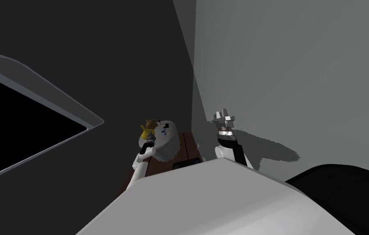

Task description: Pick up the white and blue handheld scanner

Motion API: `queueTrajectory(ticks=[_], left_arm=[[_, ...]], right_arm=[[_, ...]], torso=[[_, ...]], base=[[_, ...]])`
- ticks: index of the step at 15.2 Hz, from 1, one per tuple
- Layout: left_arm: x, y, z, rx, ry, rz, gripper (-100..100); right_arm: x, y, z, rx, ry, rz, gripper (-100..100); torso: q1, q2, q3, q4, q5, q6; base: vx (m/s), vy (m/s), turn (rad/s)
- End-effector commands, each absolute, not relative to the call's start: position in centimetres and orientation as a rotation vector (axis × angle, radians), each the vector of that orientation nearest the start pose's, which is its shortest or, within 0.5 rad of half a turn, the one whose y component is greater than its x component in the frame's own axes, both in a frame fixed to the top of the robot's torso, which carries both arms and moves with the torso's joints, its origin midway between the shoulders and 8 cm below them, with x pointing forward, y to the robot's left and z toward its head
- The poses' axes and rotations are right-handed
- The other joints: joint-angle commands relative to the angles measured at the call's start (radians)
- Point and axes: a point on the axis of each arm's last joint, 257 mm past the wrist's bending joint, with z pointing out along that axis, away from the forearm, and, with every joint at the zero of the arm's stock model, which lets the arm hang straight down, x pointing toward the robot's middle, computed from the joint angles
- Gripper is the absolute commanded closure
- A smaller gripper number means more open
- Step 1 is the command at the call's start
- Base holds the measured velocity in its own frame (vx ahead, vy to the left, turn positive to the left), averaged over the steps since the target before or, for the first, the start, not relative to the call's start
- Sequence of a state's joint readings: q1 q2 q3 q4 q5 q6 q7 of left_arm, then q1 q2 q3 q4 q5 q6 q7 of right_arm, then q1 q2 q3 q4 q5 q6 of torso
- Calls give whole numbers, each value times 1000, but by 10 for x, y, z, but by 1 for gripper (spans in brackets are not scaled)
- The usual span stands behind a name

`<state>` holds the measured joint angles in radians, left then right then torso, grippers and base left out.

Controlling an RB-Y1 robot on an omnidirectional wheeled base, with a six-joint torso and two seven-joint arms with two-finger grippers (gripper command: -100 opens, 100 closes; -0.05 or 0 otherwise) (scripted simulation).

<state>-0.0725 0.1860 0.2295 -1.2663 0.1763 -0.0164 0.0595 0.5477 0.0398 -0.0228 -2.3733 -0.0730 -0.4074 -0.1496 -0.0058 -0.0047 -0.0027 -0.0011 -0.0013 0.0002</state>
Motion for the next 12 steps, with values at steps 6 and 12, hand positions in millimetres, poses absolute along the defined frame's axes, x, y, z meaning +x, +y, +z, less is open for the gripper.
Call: queueTrajectory(ticks=[6, 12], left_arm=[[530, 395, -367, -1717, 1098, -978, -100], [528, 387, -384, -1777, 1101, -974, -100]], right_arm=[[333, -303, 33, 813, 512, 1437, 0], [333, -303, 33, 813, 512, 1437, 0]], torso=[[-1, -2, -1, 0, 0, 0], [0, -5, -3, -1, 0, 0]], base=[[74, -78, 2], [93, -61, -23]])
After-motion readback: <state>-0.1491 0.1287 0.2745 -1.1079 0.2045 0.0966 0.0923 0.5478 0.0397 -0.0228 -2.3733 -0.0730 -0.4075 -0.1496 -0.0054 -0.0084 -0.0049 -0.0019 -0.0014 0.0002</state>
